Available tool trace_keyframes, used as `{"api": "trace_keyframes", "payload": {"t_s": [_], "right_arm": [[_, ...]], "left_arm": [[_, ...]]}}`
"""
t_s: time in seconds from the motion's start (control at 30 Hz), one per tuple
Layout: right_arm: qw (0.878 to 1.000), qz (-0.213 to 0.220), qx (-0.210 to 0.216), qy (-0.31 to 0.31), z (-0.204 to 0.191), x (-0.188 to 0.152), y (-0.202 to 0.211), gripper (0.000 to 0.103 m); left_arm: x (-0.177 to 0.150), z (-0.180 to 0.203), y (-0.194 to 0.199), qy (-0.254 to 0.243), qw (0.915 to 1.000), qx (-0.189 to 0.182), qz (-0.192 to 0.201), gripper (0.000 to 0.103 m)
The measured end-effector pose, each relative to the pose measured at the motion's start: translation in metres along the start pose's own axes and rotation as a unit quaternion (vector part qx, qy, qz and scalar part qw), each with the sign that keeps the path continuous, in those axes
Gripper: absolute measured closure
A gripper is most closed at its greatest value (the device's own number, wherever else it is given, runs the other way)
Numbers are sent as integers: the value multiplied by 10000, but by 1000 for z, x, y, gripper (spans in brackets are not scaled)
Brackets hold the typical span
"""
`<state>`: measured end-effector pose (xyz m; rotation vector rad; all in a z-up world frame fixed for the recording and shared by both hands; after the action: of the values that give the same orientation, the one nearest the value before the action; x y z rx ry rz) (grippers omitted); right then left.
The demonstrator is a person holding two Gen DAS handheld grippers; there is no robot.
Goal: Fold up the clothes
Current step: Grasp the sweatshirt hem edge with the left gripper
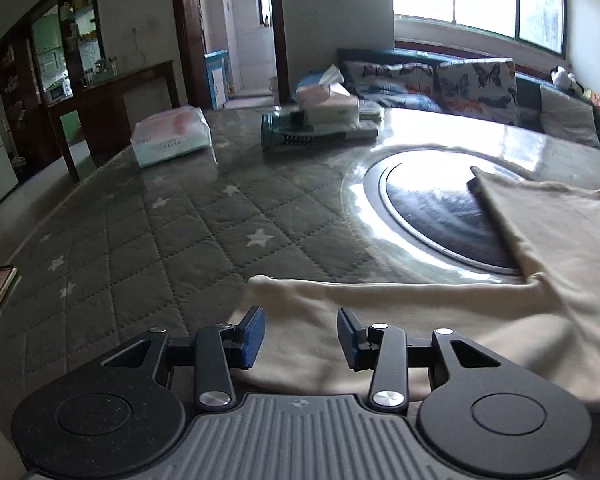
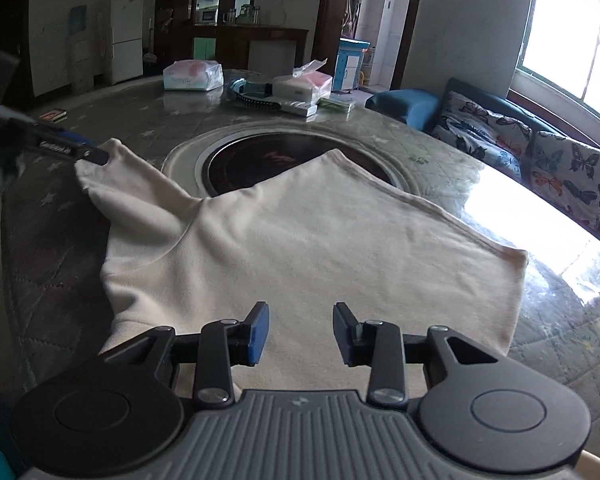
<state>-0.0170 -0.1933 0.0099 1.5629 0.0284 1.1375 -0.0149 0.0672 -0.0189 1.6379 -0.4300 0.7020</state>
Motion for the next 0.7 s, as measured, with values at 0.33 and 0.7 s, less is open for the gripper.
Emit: {"api": "trace_keyframes", "payload": {"t_s": [0.33, 0.7], "right_arm": [[9998, -173, 20, -43, 1, -8, -8, 67], [9994, -154, 174, 237, -12, 1, -6, 66]], "left_arm": [[31, 13, -37, -669, 9976, 197, 50, 73], [38, -1, -41, -433, 9975, 559, 66, 68]]}}
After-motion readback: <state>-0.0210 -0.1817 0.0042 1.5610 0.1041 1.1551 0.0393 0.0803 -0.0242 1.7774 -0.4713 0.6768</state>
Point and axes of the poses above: each gripper's, at about its wrist camera, not at the fingertips, and y roughly against the way its jaws point, z to its right, x to its top, the point moved 8 cm from there along -y, roughly the way its jaws point, and after that the axes turned 7 degrees about -z, right-handed, at the moved point
